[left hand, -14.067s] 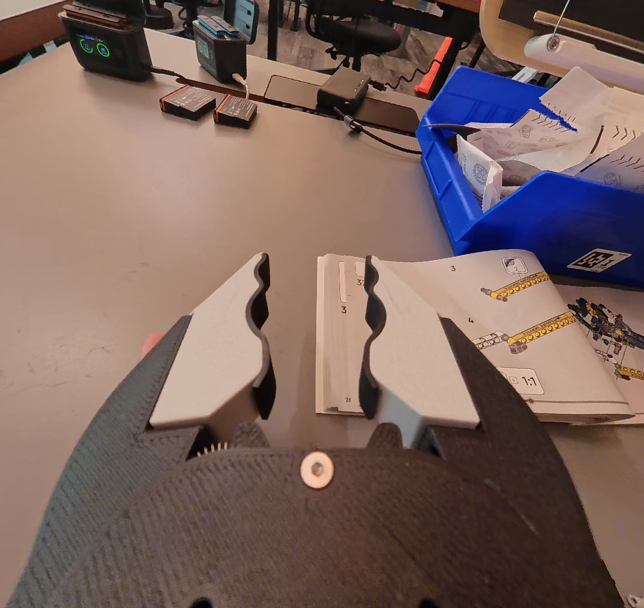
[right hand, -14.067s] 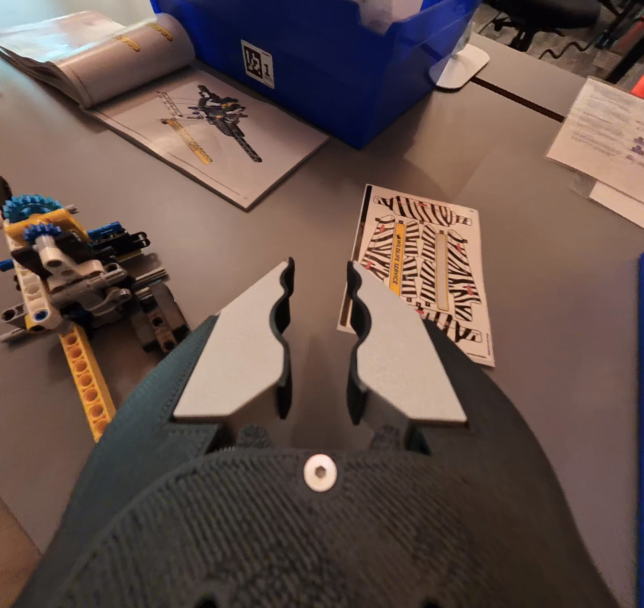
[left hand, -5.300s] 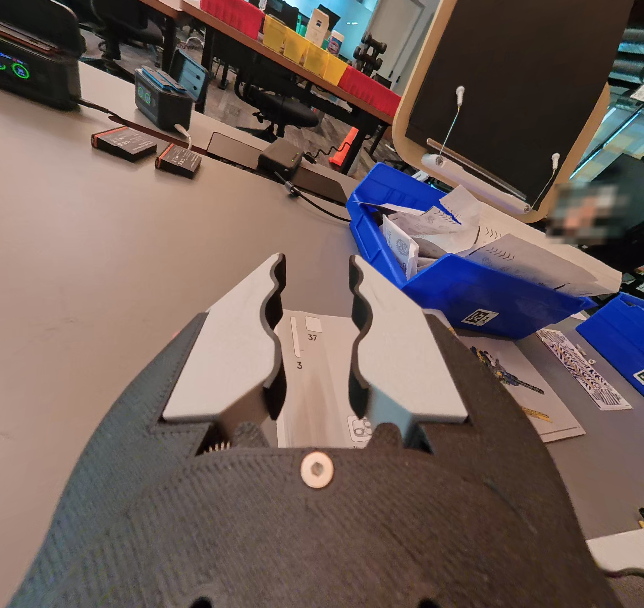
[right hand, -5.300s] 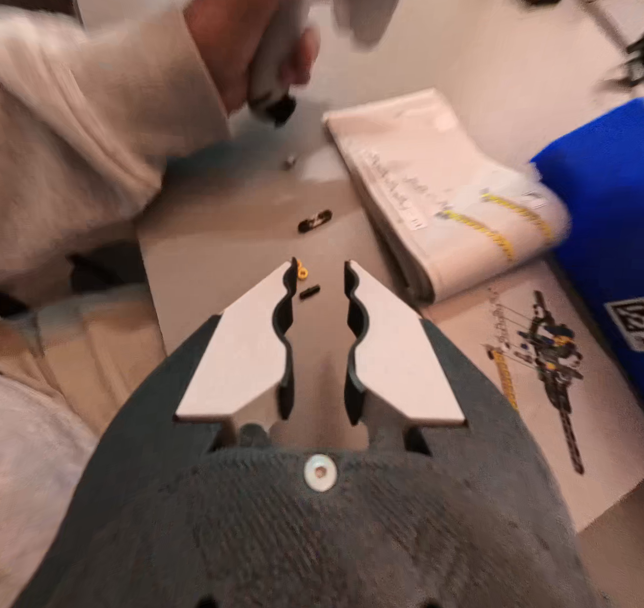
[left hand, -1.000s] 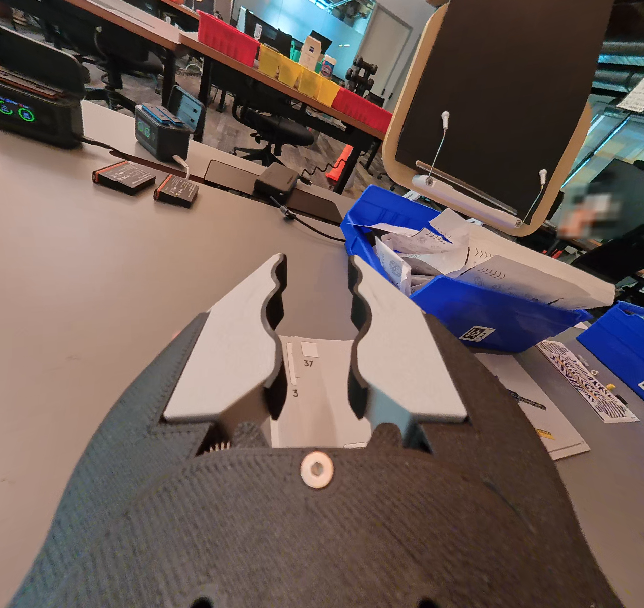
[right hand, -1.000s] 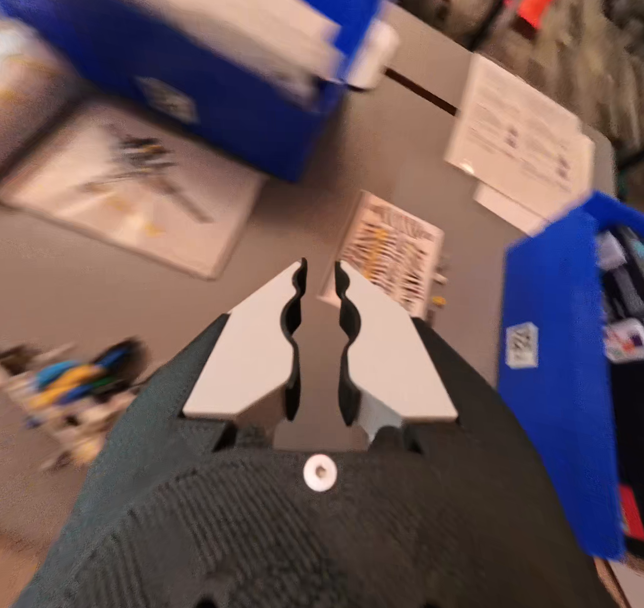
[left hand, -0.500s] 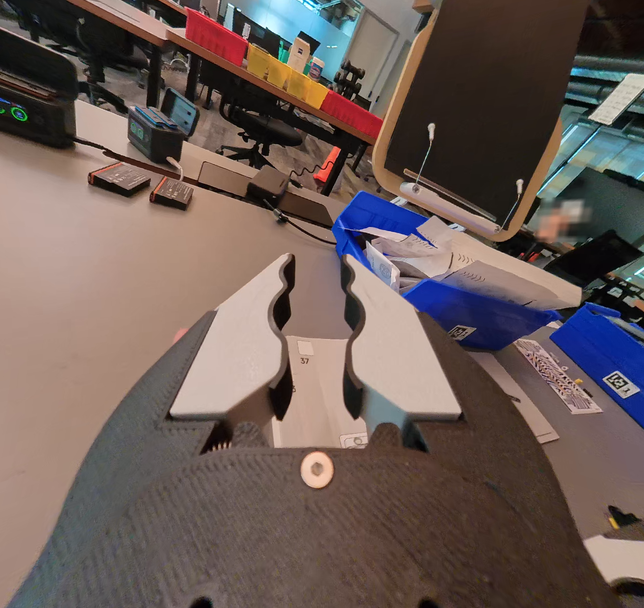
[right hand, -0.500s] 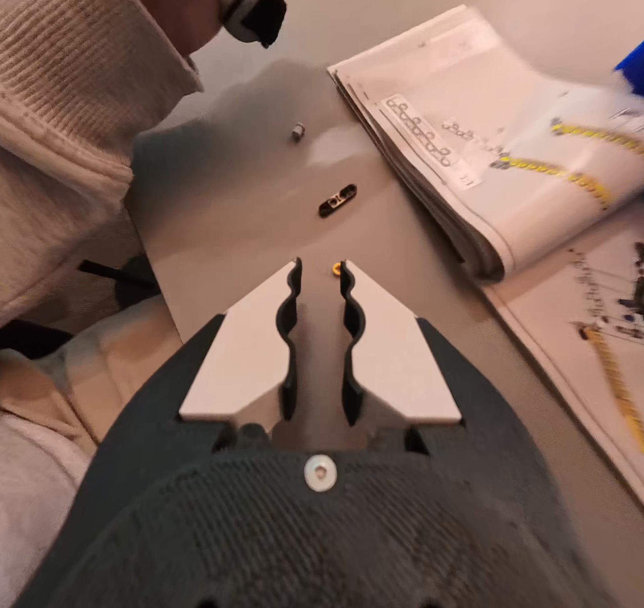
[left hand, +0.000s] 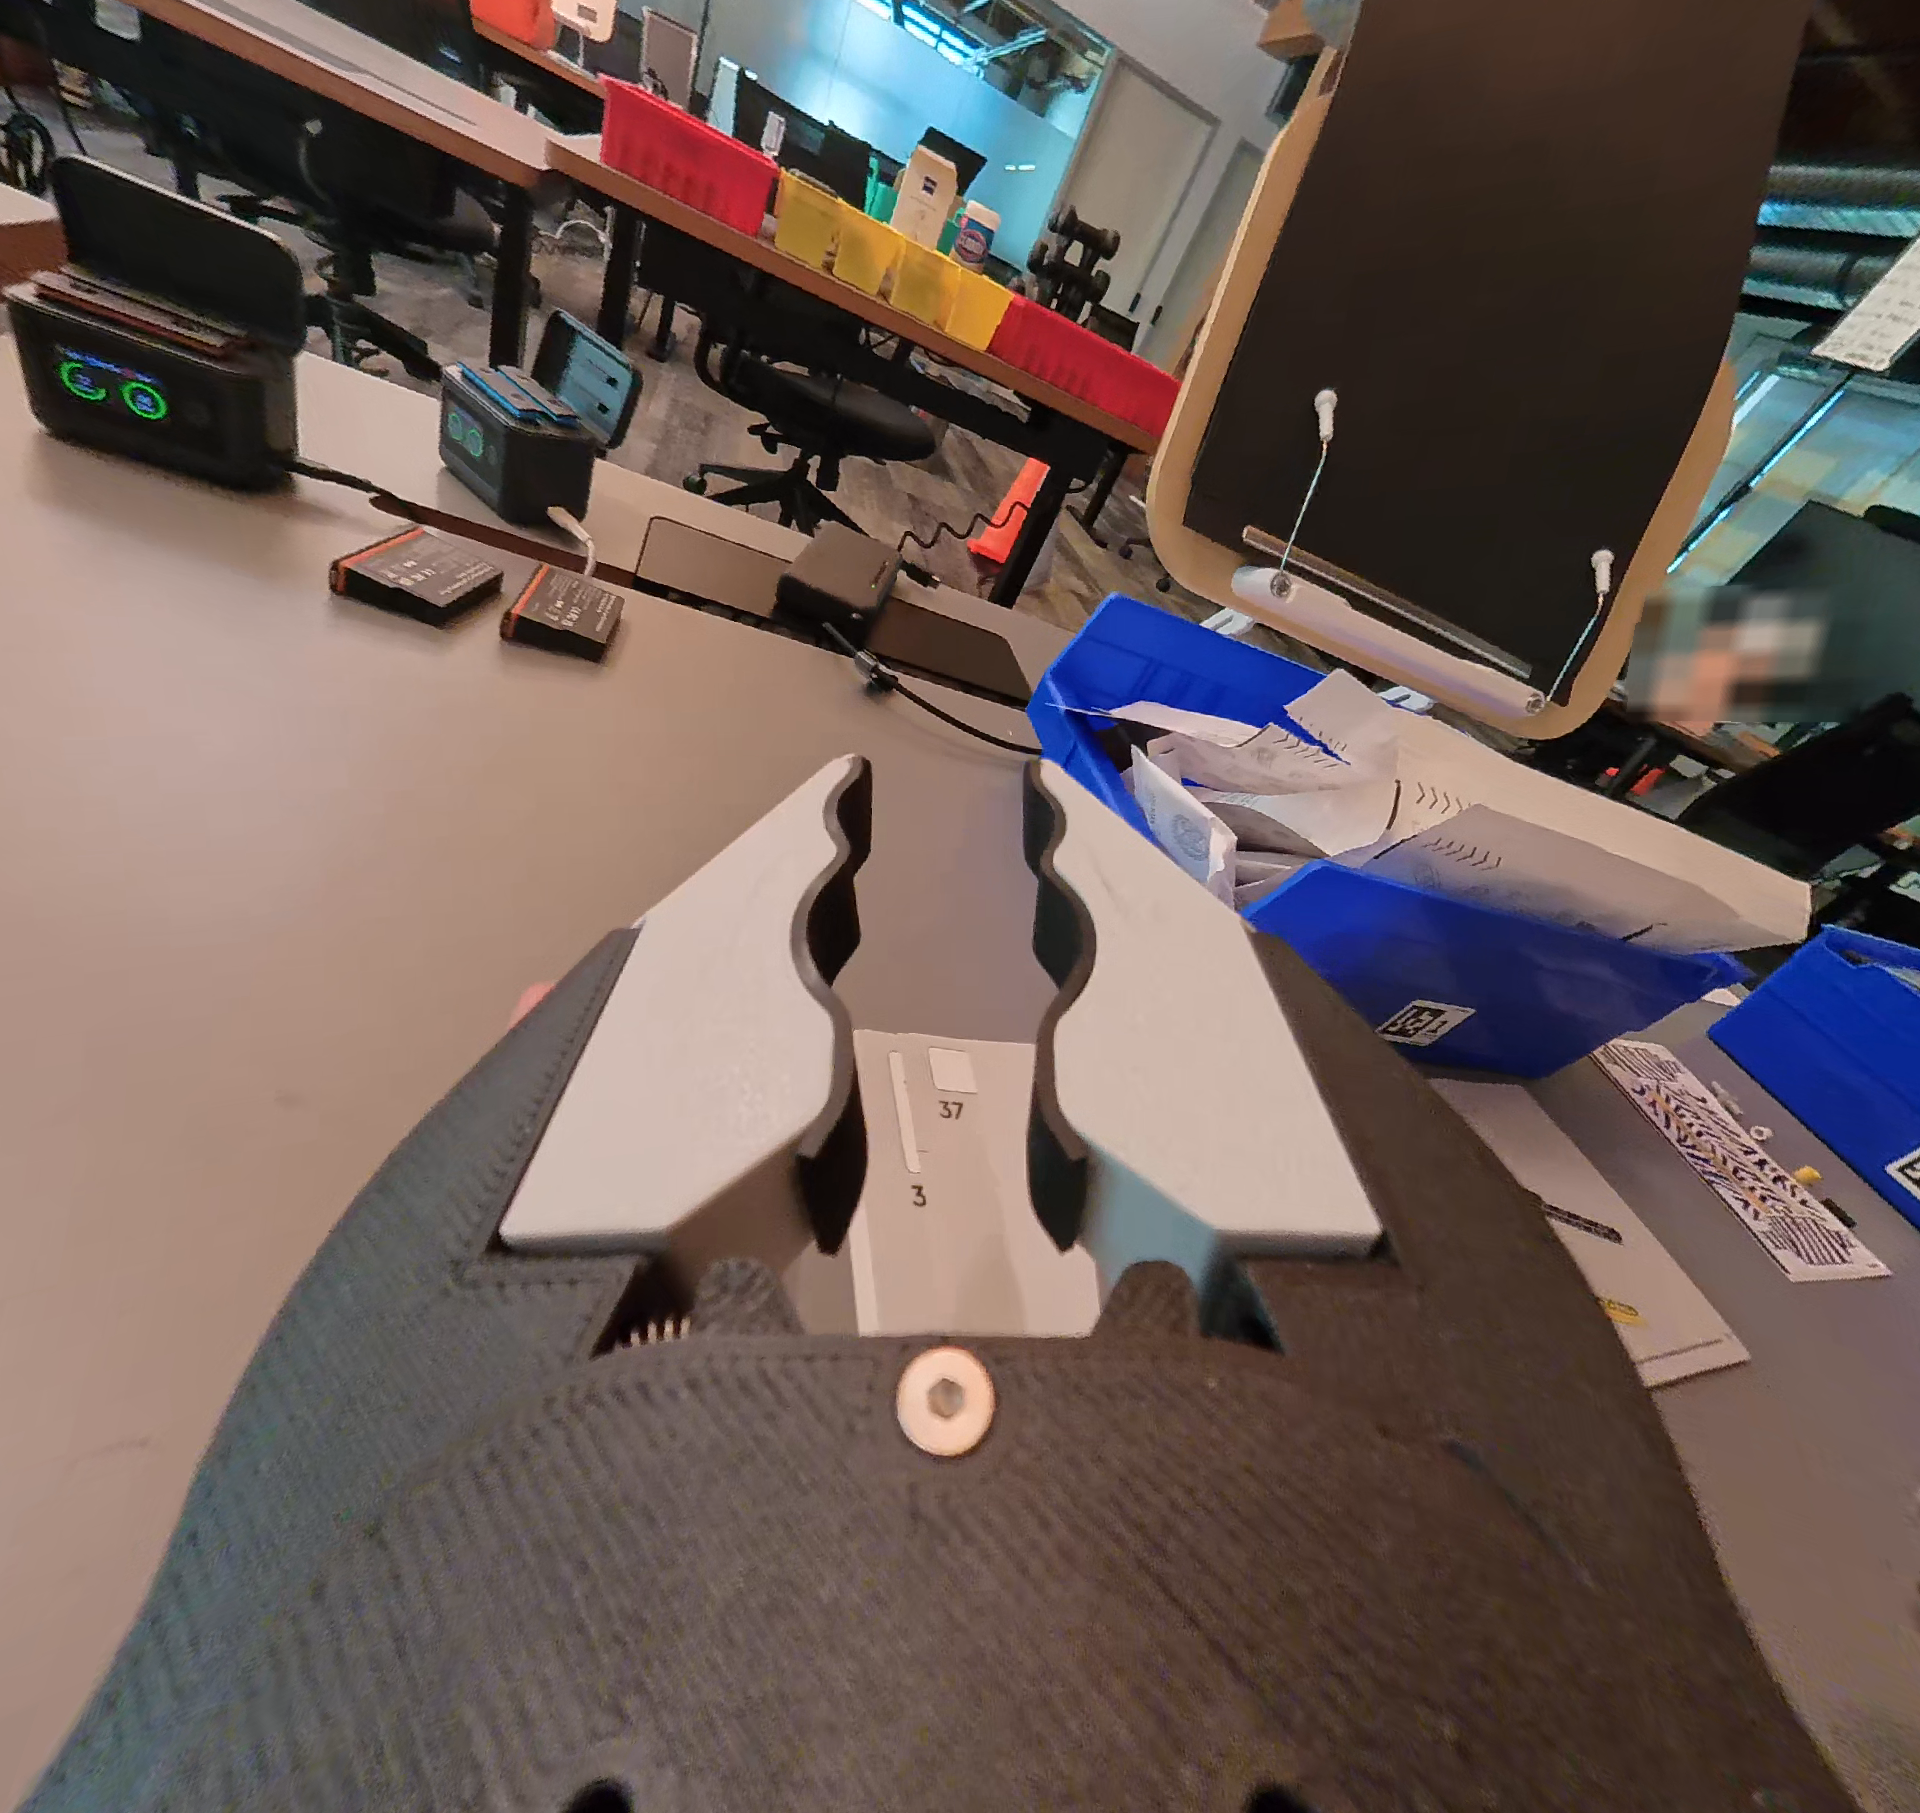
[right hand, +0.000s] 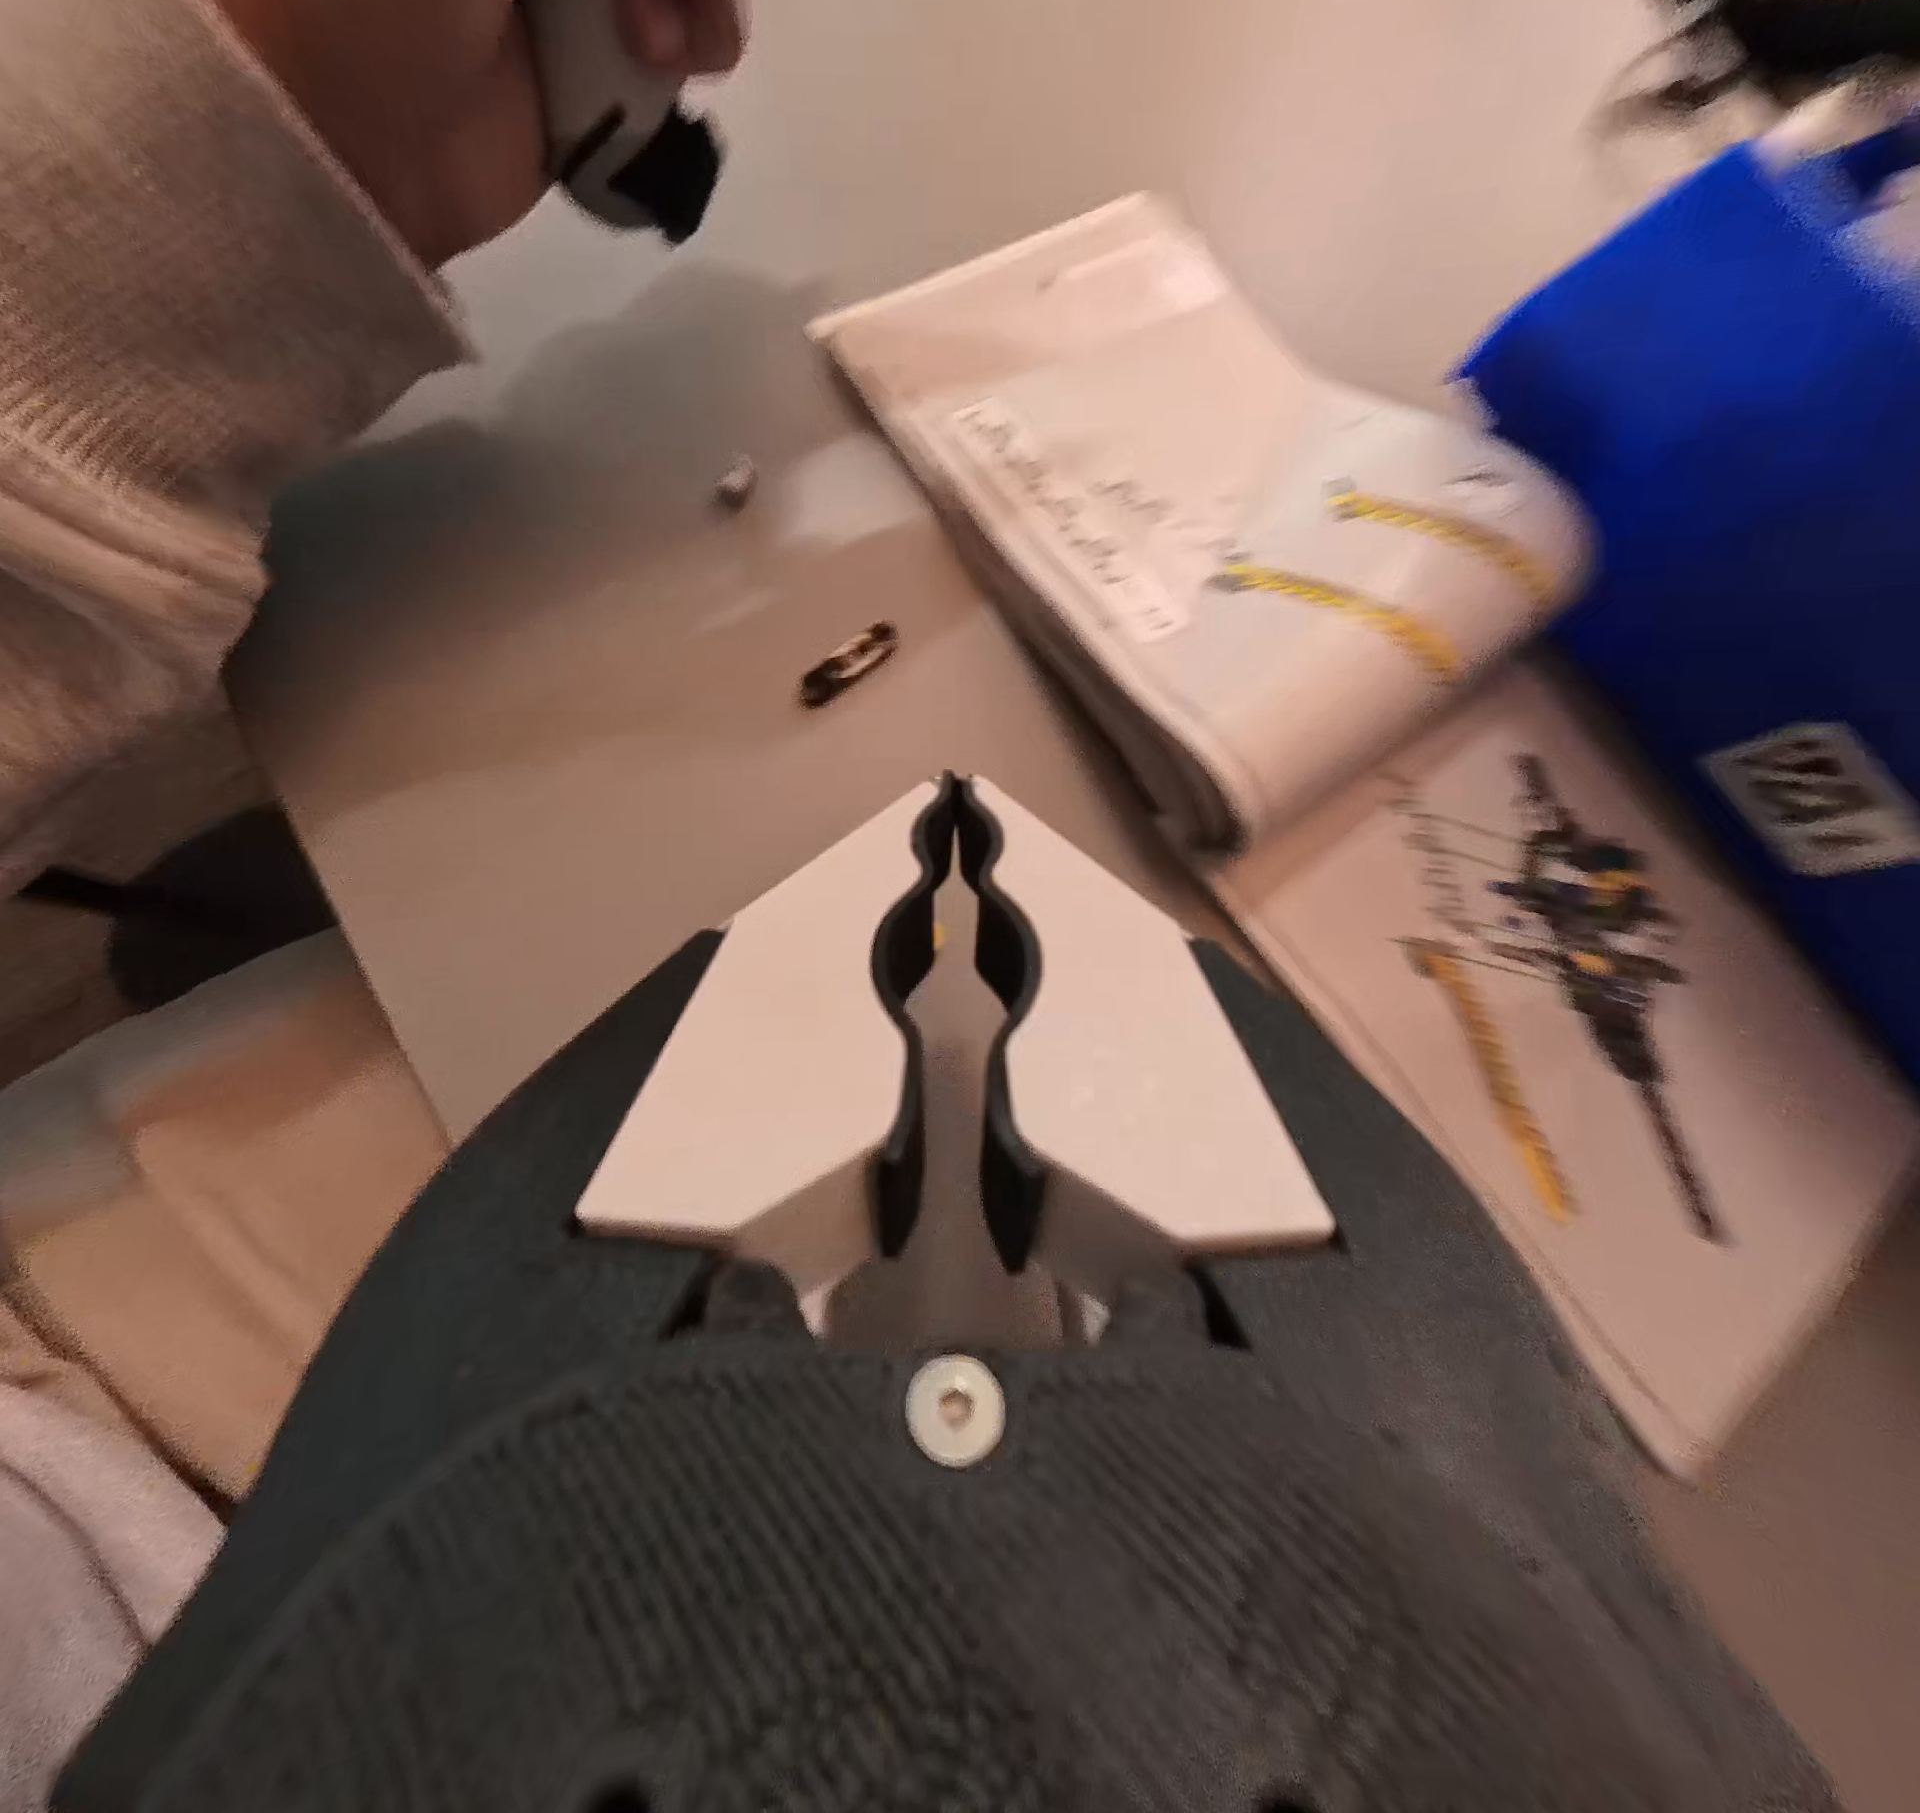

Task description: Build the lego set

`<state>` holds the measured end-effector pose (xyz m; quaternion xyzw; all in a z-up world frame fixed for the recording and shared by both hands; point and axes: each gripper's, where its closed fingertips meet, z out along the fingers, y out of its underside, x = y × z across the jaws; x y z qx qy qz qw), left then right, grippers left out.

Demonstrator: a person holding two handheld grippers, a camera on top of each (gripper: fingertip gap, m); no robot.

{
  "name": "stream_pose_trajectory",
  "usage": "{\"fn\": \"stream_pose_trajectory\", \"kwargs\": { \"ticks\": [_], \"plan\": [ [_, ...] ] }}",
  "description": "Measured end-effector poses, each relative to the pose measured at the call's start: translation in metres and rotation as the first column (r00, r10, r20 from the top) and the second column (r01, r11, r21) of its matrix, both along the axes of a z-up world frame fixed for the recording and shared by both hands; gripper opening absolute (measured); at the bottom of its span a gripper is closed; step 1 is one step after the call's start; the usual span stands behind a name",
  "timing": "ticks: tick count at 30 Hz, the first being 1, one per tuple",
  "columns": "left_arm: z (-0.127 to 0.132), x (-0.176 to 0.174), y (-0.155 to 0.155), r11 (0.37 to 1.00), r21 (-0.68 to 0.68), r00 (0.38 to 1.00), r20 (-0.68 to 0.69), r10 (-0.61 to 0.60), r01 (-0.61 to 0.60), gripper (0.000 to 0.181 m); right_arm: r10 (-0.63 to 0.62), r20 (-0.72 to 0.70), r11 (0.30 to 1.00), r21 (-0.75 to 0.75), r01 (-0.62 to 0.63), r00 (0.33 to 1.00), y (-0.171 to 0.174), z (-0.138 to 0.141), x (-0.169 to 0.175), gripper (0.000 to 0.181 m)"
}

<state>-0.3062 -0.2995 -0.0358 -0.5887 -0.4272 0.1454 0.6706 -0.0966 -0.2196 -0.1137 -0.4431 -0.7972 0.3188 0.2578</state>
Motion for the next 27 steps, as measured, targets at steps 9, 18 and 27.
{"fn": "stream_pose_trajectory", "kwargs": {
  "ticks": [9,18,27],
  "plan": [
    [-0.011,0.002,0.002,0.995,-0.102,1.000,-0.026,0.011,-0.014,0.028,-0.372,-0.262,0.918,-0.248,0.310,0.891,0.205,0.104,0.052,0.000],
    [-0.009,0.052,0.020,0.996,-0.071,0.996,-0.061,-0.062,0.057,0.026,-0.483,-0.357,0.876,-0.195,0.442,0.800,0.341,0.034,0.128,0.002],
    [-0.019,0.130,0.047,0.974,-0.206,0.982,-0.137,-0.126,0.096,0.024,-0.464,-0.296,0.877,-0.289,0.385,0.835,0.344,0.020,0.119,0.017]
  ]
}}
